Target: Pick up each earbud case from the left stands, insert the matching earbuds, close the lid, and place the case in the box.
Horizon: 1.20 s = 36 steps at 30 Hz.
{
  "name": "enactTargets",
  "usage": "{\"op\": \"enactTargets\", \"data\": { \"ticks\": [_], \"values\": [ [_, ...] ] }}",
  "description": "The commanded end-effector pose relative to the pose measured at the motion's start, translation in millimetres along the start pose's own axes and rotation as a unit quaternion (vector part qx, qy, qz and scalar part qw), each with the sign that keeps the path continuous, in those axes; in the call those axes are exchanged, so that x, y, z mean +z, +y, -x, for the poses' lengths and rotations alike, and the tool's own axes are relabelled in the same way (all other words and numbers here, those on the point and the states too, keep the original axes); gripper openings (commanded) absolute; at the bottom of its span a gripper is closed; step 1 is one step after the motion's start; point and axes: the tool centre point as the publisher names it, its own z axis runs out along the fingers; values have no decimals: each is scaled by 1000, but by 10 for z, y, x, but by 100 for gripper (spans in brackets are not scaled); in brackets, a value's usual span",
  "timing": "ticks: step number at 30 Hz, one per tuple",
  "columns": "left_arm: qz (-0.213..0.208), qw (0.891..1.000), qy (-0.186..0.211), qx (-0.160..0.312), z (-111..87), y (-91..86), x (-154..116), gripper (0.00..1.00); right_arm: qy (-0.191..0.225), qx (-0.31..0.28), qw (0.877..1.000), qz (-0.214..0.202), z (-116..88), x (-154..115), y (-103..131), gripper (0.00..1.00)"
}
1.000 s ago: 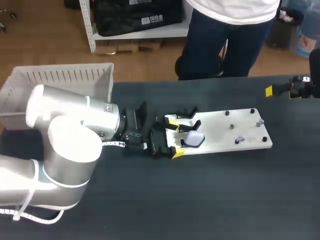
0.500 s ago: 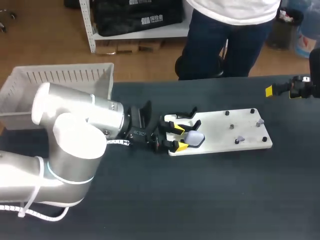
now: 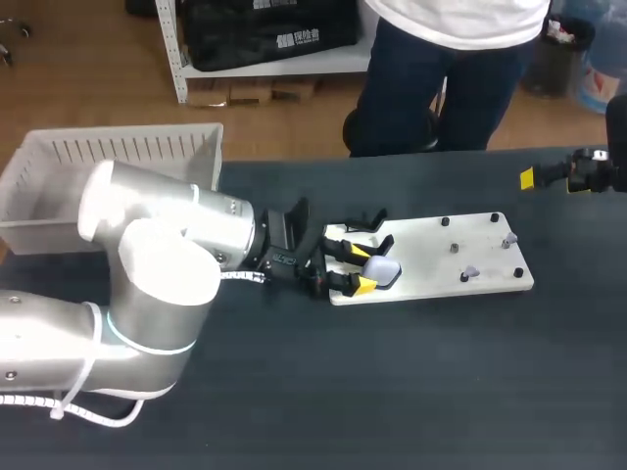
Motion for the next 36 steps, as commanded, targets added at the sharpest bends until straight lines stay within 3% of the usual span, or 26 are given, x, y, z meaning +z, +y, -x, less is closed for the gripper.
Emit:
{"op": "enactTargets", "data": {
  "ticks": [1, 26, 30, 36],
  "values": [
    [-7, 1000, 4, -3, -20, 39, 64, 50, 1, 0, 1000, 1, 3, -2, -9, 100],
    [-14, 1000, -6, -10, -8, 74, 177, 45, 1, 0, 1000, 1, 3, -2, -9, 100],
    [-19, 1000, -6, -10, -19, 68, 194, 38, 1, 0, 1000, 1, 3, -2, -9, 100],
    [-22, 1000, -3, -12, -36, 64, 202, 14, 1, 0, 1000, 1, 3, -2, -9, 100]
  ]
}}
